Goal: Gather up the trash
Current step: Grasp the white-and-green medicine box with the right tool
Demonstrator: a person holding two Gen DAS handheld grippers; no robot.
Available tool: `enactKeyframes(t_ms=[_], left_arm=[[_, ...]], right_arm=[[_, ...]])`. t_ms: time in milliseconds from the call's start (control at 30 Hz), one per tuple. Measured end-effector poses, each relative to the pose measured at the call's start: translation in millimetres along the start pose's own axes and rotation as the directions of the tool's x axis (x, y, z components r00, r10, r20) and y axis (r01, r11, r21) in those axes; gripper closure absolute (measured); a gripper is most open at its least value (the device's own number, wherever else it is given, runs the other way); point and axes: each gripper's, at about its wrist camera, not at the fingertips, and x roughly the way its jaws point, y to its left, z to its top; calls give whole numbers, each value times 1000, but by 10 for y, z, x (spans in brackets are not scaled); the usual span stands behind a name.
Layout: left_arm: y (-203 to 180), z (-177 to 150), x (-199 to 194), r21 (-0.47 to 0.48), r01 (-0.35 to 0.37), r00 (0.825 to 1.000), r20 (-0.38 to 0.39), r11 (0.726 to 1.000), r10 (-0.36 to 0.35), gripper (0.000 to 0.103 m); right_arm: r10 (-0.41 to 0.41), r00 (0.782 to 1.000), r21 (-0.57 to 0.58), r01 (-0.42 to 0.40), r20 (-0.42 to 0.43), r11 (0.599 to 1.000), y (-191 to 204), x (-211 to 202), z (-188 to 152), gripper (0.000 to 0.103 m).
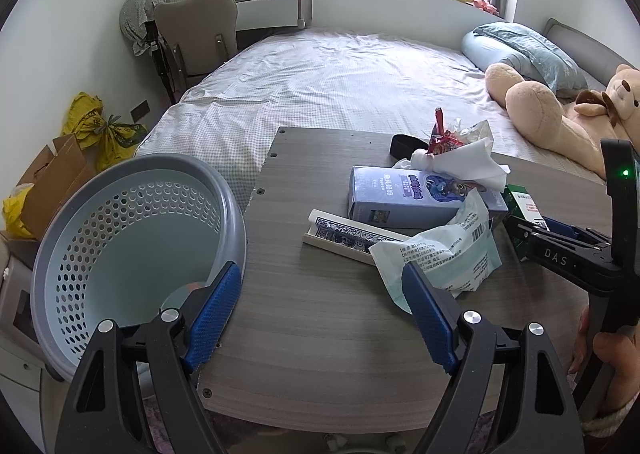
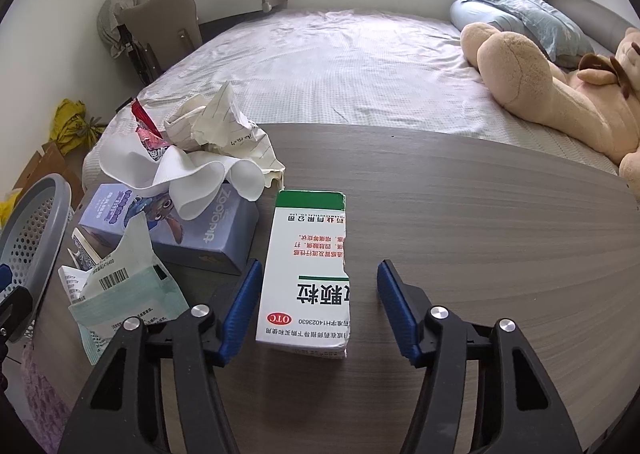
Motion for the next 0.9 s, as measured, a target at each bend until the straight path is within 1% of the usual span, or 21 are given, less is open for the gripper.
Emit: enactKeyframes(t_ms=[33,67,100,367,500,700,800,900], left_arm=[[-11,-4,-5,2,0,1000,1,1000,0,24],[-18,-5,-9,3,1,1000,2,1000,-1,24],[-25,-6,-14,5,2,1000,2,1000,-3,24],[-94,-8,-82,24,14,1000,14,1000,-15,24],[-180,0,-108,51,44,999,16,998,-45,24],[-464,0,-56,142,98,995,4,985,-100,24],[-633,-2,14,198,136,991,-14,971,-136,24],[-783,1,96,253,149,989,-23,956,-148,24]], right_arm=[[6,1000,1,-6,0,1000,9,-9,-7,57],[13,1000,3,-13,-2,1000,15,-20,-19,66],[19,1000,6,-19,-3,1000,10,-29,-23,67],[59,998,33,-60,31,998,-8,-224,-81,67],[72,997,56,-74,39,996,-61,-337,-170,67],[83,996,88,-86,37,992,-192,-480,-340,67],[85,995,105,-89,41,990,-273,-543,-401,67],[93,995,124,-97,42,987,-361,-576,-435,67]])
